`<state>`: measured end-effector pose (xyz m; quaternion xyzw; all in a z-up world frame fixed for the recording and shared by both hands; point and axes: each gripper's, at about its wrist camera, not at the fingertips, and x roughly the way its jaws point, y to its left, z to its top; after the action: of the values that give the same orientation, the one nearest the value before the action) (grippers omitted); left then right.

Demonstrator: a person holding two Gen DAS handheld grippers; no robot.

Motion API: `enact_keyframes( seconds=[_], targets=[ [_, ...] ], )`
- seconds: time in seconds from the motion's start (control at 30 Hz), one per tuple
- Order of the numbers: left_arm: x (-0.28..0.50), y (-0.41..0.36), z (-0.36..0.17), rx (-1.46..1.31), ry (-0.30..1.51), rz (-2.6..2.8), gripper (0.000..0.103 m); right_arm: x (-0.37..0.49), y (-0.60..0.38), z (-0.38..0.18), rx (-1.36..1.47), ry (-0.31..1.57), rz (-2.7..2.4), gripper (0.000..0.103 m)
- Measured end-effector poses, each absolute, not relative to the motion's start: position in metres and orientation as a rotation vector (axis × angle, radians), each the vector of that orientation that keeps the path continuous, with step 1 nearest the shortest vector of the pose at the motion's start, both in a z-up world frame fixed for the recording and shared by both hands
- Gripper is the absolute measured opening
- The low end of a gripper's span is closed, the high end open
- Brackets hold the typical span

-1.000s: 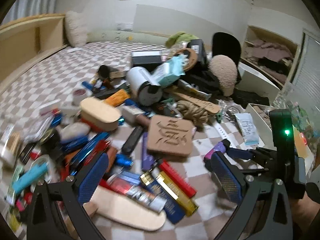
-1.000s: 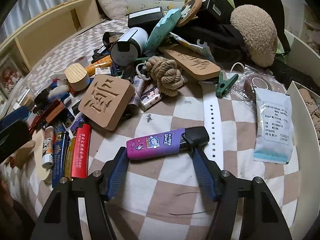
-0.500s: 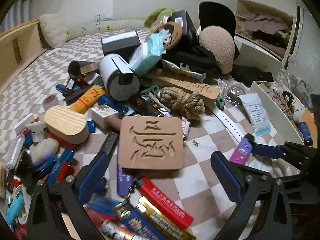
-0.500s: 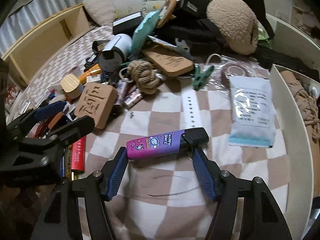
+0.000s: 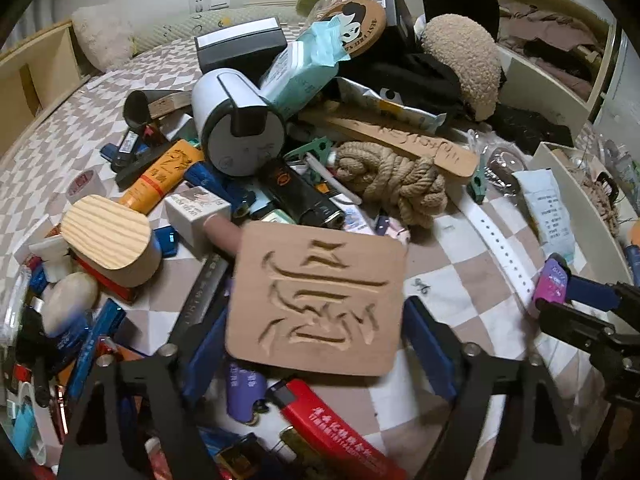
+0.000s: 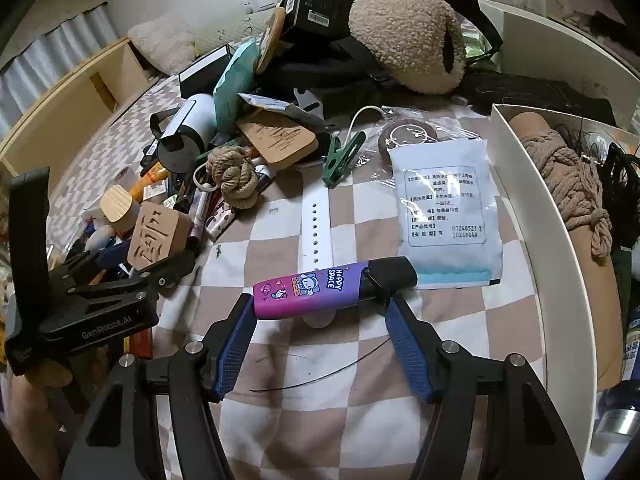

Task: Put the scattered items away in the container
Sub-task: 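Grasp the carved wooden tile with the left tool while the right tool lifts the purple lighter, then carry the purple lighter and carved wooden tile over the tray with both tools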

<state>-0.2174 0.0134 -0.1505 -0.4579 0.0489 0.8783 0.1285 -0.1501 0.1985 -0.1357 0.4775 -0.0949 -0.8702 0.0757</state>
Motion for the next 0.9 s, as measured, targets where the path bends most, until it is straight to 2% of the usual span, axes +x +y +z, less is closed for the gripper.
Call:
enact_keyframes(
  seconds=[0.2,0.53,0.9],
  targets=[
    [-0.212,0.012,-0.151,-1.324,0.134,2.552,0.079,-0.15,0.197,-0.135,1.428,-0.289,-2.602,0.067],
    [-0.19,-0.003,-0.127,-1.24,-0.008,2.58,0.079,-0.148,0.2,-0.127,1.377,-0.345,-2.602,0.067],
    [-0.154,0.003,-0.085,-1.069,-0.062,2.624,0.079,-0.136,0.219,-0.084,1.207,-0.403,-2.656,0.067]
  ],
)
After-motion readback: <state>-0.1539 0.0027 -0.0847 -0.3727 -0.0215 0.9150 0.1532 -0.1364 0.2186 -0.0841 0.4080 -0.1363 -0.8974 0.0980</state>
